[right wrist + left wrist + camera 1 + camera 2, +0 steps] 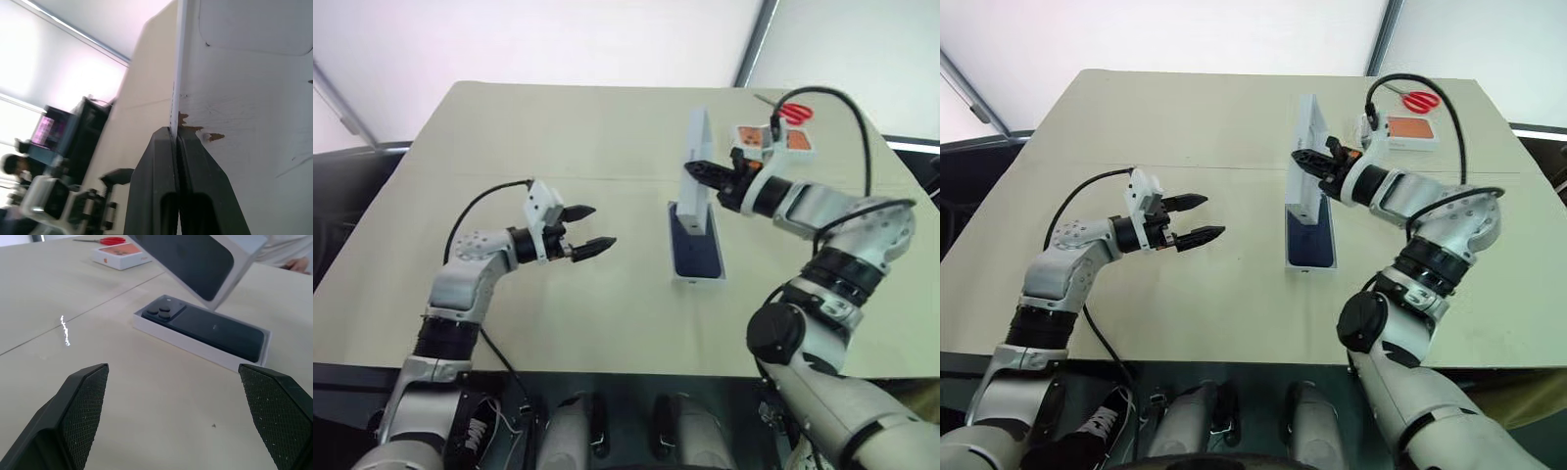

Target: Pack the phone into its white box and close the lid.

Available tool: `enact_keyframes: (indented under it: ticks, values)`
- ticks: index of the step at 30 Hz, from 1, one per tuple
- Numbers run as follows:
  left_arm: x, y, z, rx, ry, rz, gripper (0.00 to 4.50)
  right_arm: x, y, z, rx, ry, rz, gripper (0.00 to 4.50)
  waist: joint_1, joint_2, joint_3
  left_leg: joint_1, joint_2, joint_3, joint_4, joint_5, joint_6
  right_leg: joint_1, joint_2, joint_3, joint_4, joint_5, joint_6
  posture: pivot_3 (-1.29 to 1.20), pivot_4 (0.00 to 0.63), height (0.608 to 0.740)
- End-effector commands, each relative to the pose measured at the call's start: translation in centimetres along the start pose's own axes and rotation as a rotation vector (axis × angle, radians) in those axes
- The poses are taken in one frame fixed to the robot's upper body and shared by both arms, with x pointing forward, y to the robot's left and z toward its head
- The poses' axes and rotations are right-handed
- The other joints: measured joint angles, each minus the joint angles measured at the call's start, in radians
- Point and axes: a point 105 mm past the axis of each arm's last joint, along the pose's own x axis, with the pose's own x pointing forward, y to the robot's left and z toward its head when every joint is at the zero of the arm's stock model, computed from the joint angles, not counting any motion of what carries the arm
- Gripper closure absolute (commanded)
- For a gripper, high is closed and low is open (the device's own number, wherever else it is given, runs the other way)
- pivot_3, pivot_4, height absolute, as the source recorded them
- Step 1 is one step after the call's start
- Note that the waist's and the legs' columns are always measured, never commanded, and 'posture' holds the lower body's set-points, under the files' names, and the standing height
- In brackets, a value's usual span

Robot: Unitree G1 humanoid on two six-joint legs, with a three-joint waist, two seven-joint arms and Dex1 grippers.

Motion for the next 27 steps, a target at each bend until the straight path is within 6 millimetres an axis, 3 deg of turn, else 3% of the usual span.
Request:
enact_keyframes:
  ticks: [1, 5, 7, 8, 10, 14, 17, 21, 26, 27]
  values:
    - [0.5, 0.5, 1.8, 0.037, -0.052, 0.039, 0.00, 0.8, 2.6, -2.0, 0.043, 0.011, 0.174, 4.45, -0.006, 0.001, 0.000, 0.000, 0.001, 0.000, 0.000, 0.000, 0.000, 0.000, 0.001, 0.000, 0.000, 0.000, 0.000, 0.00, 0.150, 0.738]
    - [0.9, 0.1, 1.9, 0.034, -0.062, 0.046, 0.00, 1.3, 2.9, -4.3, 0.097, 0.056, 0.219, 4.45, -0.006, 0.001, 0.000, 0.000, 0.001, 0.000, -0.001, 0.001, -0.001, -0.001, 0.002, 0.001, 0.000, 0.000, 0.000, 0.00, 0.150, 0.738]
    - [1.0, 0.1, 1.8, 0.008, -0.065, 0.050, 0.00, 1.2, 2.1, -5.8, 0.154, 0.101, 0.221, 4.45, -0.002, 0.001, 0.000, 0.000, 0.001, 0.000, -0.001, 0.001, -0.001, -0.001, 0.002, 0.001, 0.000, 0.000, 0.000, 0.00, 0.150, 0.738]
    - [1.0, 0.0, 1.7, -0.024, -0.069, 0.042, 0.26, 1.2, 1.5, -6.3, 0.162, 0.118, 0.200, 4.48, -0.002, 0.001, 0.000, 0.000, 0.001, 0.000, -0.001, 0.001, -0.001, -0.001, 0.002, 0.001, 0.000, 0.000, 0.000, 0.00, 0.150, 0.738]
    - [1.0, 0.0, 1.6, -0.031, -0.071, 0.044, 0.84, 0.9, 1.1, -7.1, 0.188, 0.156, 0.208, 4.50, -0.001, 0.001, 0.000, 0.000, 0.000, 0.000, -0.001, 0.001, -0.001, -0.001, 0.002, 0.002, 0.000, 0.000, 0.000, 0.00, 0.150, 0.738]
    - [1.5, -0.1, 0.8, -0.081, -0.058, 0.052, 2.91, 0.3, 0.0, -7.7, 0.137, 0.188, 0.129, 4.50, -0.005, 0.001, 0.000, 0.000, 0.000, 0.000, -0.001, 0.001, -0.001, -0.001, 0.002, 0.003, 0.000, 0.000, 0.000, 0.00, 0.150, 0.738]
    - [2.4, -0.5, 0.4, -0.105, -0.062, 0.047, 4.47, 0.3, -0.4, -6.9, 0.126, 0.166, 0.105, 4.50, -0.005, 0.001, 0.000, 0.000, 0.001, 0.000, -0.001, 0.001, -0.001, -0.001, 0.002, 0.003, 0.000, 0.000, 0.000, 0.00, 0.150, 0.738]
    - [4.2, -1.4, -0.7, -0.118, -0.048, 0.040, 4.47, 0.5, -0.9, -5.9, 0.142, 0.133, 0.086, 4.50, -0.002, 0.001, 0.000, 0.000, 0.000, 0.000, -0.001, 0.001, -0.001, -0.001, 0.002, 0.003, 0.000, 0.000, 0.000, 0.00, 0.150, 0.738]
    - [6.4, -2.4, -1.3, -0.128, -0.049, 0.006, 4.47, 0.2, -1.9, -6.0, 0.155, 0.148, 0.059, 4.50, -0.001, 0.001, 0.000, 0.000, 0.000, 0.000, -0.001, 0.001, -0.001, -0.001, 0.002, 0.003, 0.000, 0.000, 0.000, 0.00, 0.150, 0.738]
    - [6.8, -2.5, -1.4, -0.129, -0.043, 0.006, 4.49, 0.1, -2.0, -6.0, 0.149, 0.152, 0.056, 4.21, -0.001, 0.001, 0.000, 0.000, 0.001, 0.000, -0.001, 0.001, -0.001, -0.001, 0.002, 0.003, 0.000, 0.000, 0.000, 0.00, 0.150, 0.738]
